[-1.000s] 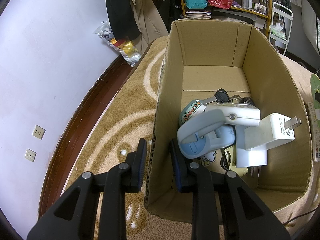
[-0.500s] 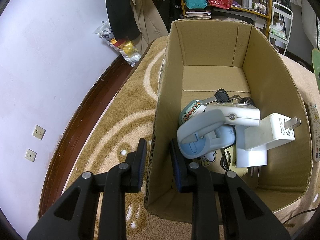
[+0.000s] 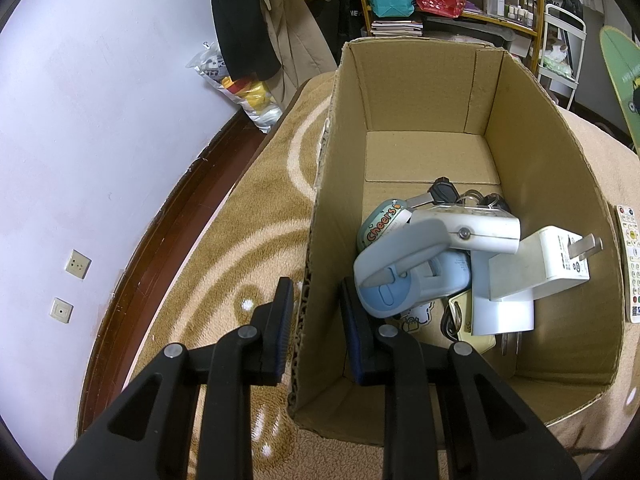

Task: Organize rigid objects
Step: 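Carry the green oval board over the box and release it inside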

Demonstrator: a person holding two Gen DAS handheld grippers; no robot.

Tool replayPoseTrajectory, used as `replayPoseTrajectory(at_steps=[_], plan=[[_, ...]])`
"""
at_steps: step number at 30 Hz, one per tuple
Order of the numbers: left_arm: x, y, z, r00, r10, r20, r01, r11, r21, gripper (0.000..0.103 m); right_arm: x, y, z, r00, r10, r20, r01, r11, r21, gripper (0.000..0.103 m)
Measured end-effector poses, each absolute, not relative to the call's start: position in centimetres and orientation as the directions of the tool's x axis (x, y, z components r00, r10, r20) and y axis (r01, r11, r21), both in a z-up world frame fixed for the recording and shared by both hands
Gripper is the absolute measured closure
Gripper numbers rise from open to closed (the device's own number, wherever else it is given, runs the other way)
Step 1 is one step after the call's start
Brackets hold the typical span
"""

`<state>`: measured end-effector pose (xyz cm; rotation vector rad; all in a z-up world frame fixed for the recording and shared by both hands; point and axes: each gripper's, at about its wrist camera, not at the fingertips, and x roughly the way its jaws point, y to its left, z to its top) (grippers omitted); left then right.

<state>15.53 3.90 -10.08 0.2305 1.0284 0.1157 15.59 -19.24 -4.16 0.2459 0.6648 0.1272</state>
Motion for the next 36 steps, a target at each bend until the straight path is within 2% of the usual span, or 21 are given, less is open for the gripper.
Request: replayPoseTrajectory(at_steps=[10,20,33,36], plan=[[15.5,3.8,-10.1,0.513,0.204,-0.834,0.013,0.970,0.245,0.080,14.9,-16.0,-3.0,0.795,0.295,-0.529,-0.142,0.940,0.311,0.094],[15.5,3.8,-10.1,0.513,0.204,-0.834,0.013,0.970,0.244,0.080,15.1,-13.9,-4.6,0.757,0.363,-0.543,-0.185,0.916,0.355,0.094],[15.4,3.9,-10.1,0.511,0.204,-0.835,0.009,0.970,0.243,0.079,17.3,-12.8,-6.8,0.716,0.346,-0.606,-0.175,0.930,0.324,0.094],[15.4,3.9,-10.2,0.512,0.205,-0.834,0.010,0.970,0.244,0.079,17.4,-12.7,-7.2,0.703,0.359,-0.614,-0.183,0.925,0.332,0.091]])
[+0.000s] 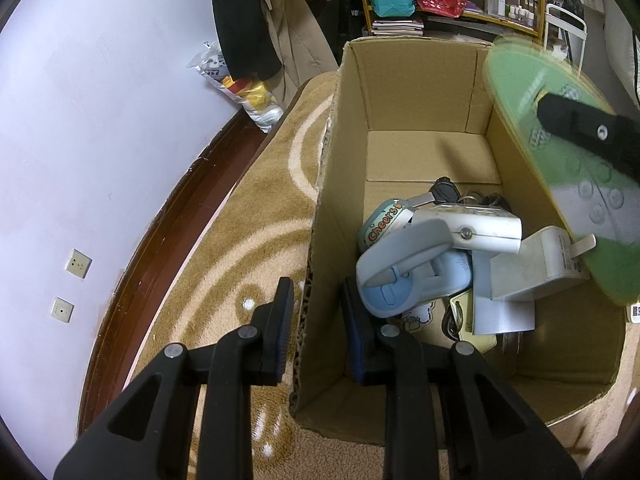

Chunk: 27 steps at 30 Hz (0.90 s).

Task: Organize rigid objects
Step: 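Carry the green oval board over the box and release it inside, then move the right gripper to the white TV remote and close on it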

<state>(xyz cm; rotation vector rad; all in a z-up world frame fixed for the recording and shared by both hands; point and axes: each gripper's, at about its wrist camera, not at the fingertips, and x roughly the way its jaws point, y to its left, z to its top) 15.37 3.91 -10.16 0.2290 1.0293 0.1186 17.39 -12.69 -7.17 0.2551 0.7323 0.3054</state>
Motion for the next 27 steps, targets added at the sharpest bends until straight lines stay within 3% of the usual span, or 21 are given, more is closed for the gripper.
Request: replayPoseTrajectory(at_steps=[8,10,12,13,23,27], plan=[[15.4,3.9,-10.2,0.512,0.206,-0.834,0.009,0.970,0.245,0.079,17.2,-13.4,-7.0,0.705,0.345,-0.620,-0.170,0.931,0.325,0.086],[15.4,3.9,-10.2,0.512,0.206,-0.834,0.008,0.970,0.245,0.079,17.2,-13.6,-6.8,0.702,0.350,-0.620,-0.174,0.929,0.327,0.073],[15.4,3.9,-10.2,0.512,0.205,-0.834,0.010,0.970,0.244,0.079,16.8,-14.1,-6.5,0.714,0.356,-0.603,-0.178,0.925,0.336,0.040],[15.4,3.9,-10.2,0.512,0.205,-0.834,0.010,0.970,0.244,0.079,16.6,-14.3,-6.3,0.723,0.349,-0.596,-0.171,0.927,0.335,0.033],[15.4,4.0,-10.1,0.513,0.206,-0.833,0.010,0.969,0.246,0.079,15.7,-16.4,-5.4,0.762,0.242,-0.600,-0.073,0.953,0.293,0.000],[15.4,4.0,-10.1,0.513,0.206,-0.834,0.010,0.969,0.246,0.079,15.5,-17.8,-5.6,0.769,0.163,-0.618,-0.004,0.968,0.250,0.000]])
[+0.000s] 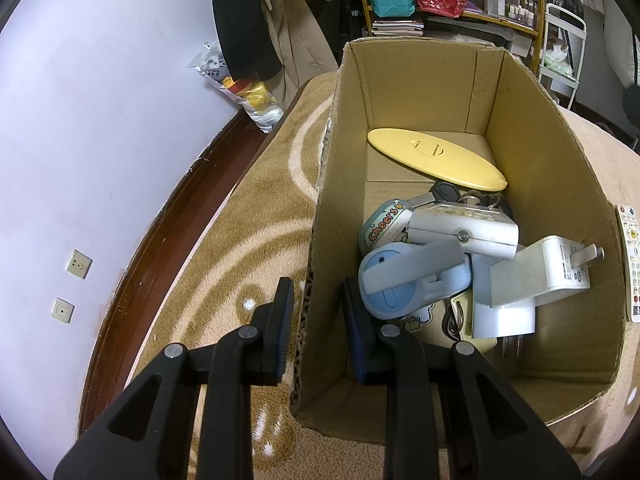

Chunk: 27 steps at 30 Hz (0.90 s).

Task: Organize rigid objects
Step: 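Move the right gripper to the white TV remote and close on it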

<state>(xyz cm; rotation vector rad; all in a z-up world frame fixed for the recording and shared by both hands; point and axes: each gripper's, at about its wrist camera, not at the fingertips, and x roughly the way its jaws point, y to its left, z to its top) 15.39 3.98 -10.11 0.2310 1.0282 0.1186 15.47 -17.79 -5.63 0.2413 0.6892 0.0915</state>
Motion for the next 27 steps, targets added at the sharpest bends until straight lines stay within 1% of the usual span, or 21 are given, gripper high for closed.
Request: replayPoseTrajectory(at_steps=[7,10,12,16,19,27], plan=[[15.4,4.0,-10.1,0.513,0.206,-0.833,0.011,0.969,0.246,0.078,15.2,-21.0,-7.1,0.742,0.068,-0.667,0.100,0.973,0.210,0.000],[15.4,4.0,-10.1,0.513,0.206,-0.834,0.010,0.969,0.245,0.078,15.2,-22.4,-8.1,0.728,-0.004,-0.686,0.150,0.977,0.154,0.000],[15.4,4.0,-10.1,0.513,0.206,-0.834,0.010,0.969,0.245,0.079,15.3,-23.4,-8.8,0.712,-0.030,-0.702,0.182,0.973,0.143,0.000],[15.4,3.9,-10.1,0.513,0.206,-0.833,0.011,0.969,0.247,0.078,15.3,-25.2,-10.0,0.687,-0.058,-0.724,0.234,0.961,0.145,0.000],[15.4,4.0,-10.1,0.513,0.206,-0.834,0.010,0.969,0.246,0.078,15.2,-26.4,-10.9,0.656,-0.090,-0.750,0.263,0.958,0.115,0.000],[15.4,3.9,-10.1,0.512,0.206,-0.834,0.011,0.969,0.246,0.078,14.8,-28.3,-12.7,0.608,-0.135,-0.782,0.328,0.940,0.093,0.000]])
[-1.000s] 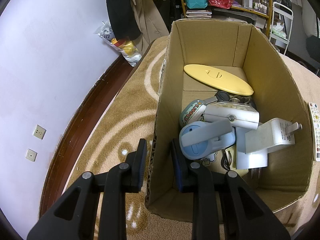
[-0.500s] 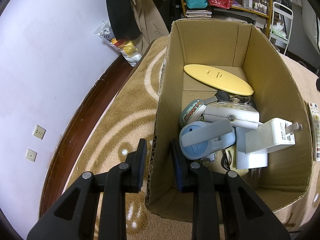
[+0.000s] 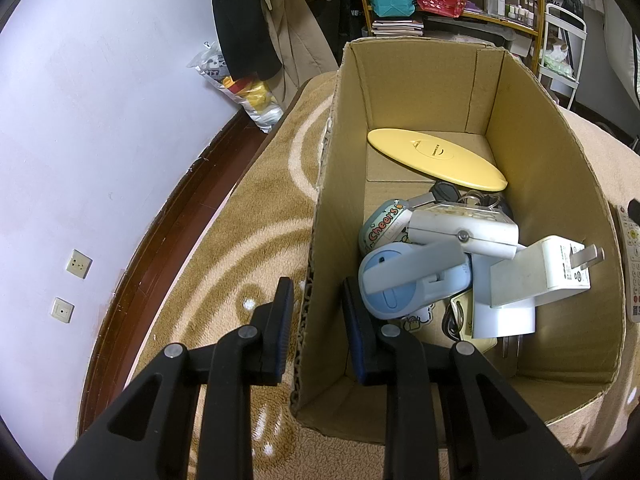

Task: Organize rigid objects
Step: 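Move the right gripper to the white TV remote and close on it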

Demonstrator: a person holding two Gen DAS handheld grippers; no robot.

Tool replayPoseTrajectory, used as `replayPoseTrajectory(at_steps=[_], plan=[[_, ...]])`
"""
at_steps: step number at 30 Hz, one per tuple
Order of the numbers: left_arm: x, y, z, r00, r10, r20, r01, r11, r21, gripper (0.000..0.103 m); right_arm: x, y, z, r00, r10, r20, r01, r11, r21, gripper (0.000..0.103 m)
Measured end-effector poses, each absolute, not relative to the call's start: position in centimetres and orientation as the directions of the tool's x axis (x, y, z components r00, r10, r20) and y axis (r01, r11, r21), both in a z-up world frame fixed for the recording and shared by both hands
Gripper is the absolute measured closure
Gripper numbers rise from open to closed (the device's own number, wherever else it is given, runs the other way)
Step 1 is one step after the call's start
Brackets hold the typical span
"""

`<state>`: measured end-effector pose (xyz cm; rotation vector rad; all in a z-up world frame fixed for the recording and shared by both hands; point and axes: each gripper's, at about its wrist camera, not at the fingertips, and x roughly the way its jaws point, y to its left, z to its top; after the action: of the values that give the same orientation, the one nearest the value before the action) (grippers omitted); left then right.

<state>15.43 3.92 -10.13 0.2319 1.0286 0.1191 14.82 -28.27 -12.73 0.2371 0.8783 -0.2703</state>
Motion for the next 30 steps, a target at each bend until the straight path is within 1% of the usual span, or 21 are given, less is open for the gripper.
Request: replayPoseTrajectory(at_steps=[5,9,10,13,14,16,18,21,23,25,26,27,28,29,30], plan=[[15.4,4.0,-10.1,0.512,0.206,-0.834,0.010,0.969,0.246,0.078,14.6,-29.0,-13.9,0.578,-0.168,-0.798,0.362,0.930,0.067,0.000],[15.5,4.0,-10.1,0.512,0.206,-0.834,0.010,0.969,0.246,0.078,14.3,-29.8,-14.7,0.561,-0.140,-0.816,0.377,0.920,0.102,0.000],[15.5,3.9,-10.1,0.512,0.206,-0.834,0.011,0.969,0.246,0.078,14.3,-30.0,-15.0,0.554,-0.136,-0.821,0.383,0.918,0.107,0.002],[15.5,3.9,-10.1,0.512,0.206,-0.834,0.010,0.969,0.246,0.078,14.3,-30.2,-15.9,0.527,-0.121,-0.841,0.391,0.913,0.114,0.012],[15.5,3.9,-10.1,0.512,0.207,-0.834,0.011,0.969,0.247,0.078,14.4,-30.2,-16.2,0.520,-0.111,-0.847,0.390,0.913,0.120,0.014],[15.5,3.9,-10.1,0.512,0.206,-0.834,0.010,0.969,0.246,0.078,14.5,-30.1,-16.5,0.512,-0.111,-0.852,0.389,0.914,0.115,0.023],[15.5,3.9,-10.1,0.512,0.206,-0.834,0.011,0.969,0.247,0.078,14.6,-29.8,-16.6,0.507,-0.113,-0.854,0.381,0.919,0.105,0.026],[15.5,3.9,-10.1,0.512,0.206,-0.834,0.011,0.969,0.246,0.078,14.6,-29.3,-16.8,0.512,-0.113,-0.851,0.365,0.926,0.096,0.026],[15.5,3.9,-10.1,0.512,0.206,-0.834,0.010,0.969,0.246,0.078,14.7,-29.1,-16.8,0.510,-0.117,-0.852,0.361,0.928,0.089,0.030],[15.5,3.9,-10.1,0.512,0.207,-0.834,0.011,0.969,0.247,0.078,14.8,-28.8,-16.9,0.502,-0.135,-0.854,0.359,0.931,0.064,0.038],[15.5,3.9,-10.1,0.512,0.207,-0.834,0.010,0.969,0.247,0.078,14.8,-28.8,-16.9,0.500,-0.143,-0.854,0.360,0.931,0.054,0.040],[15.5,3.9,-10.1,0.512,0.207,-0.834,0.010,0.969,0.247,0.078,14.7,-28.9,-16.8,0.503,-0.144,-0.852,0.361,0.931,0.055,0.045],[15.5,3.9,-10.1,0.512,0.207,-0.834,0.011,0.969,0.247,0.078,14.6,-29.0,-16.7,0.506,-0.141,-0.851,0.367,0.928,0.064,0.054],[15.5,3.9,-10.1,0.512,0.207,-0.834,0.011,0.969,0.247,0.078,14.5,-29.3,-16.5,0.513,-0.130,-0.849,0.374,0.924,0.084,0.060],[15.5,3.9,-10.1,0.512,0.206,-0.834,0.011,0.969,0.246,0.078,14.5,-29.5,-16.4,0.520,-0.118,-0.846,0.373,0.922,0.101,0.060]])
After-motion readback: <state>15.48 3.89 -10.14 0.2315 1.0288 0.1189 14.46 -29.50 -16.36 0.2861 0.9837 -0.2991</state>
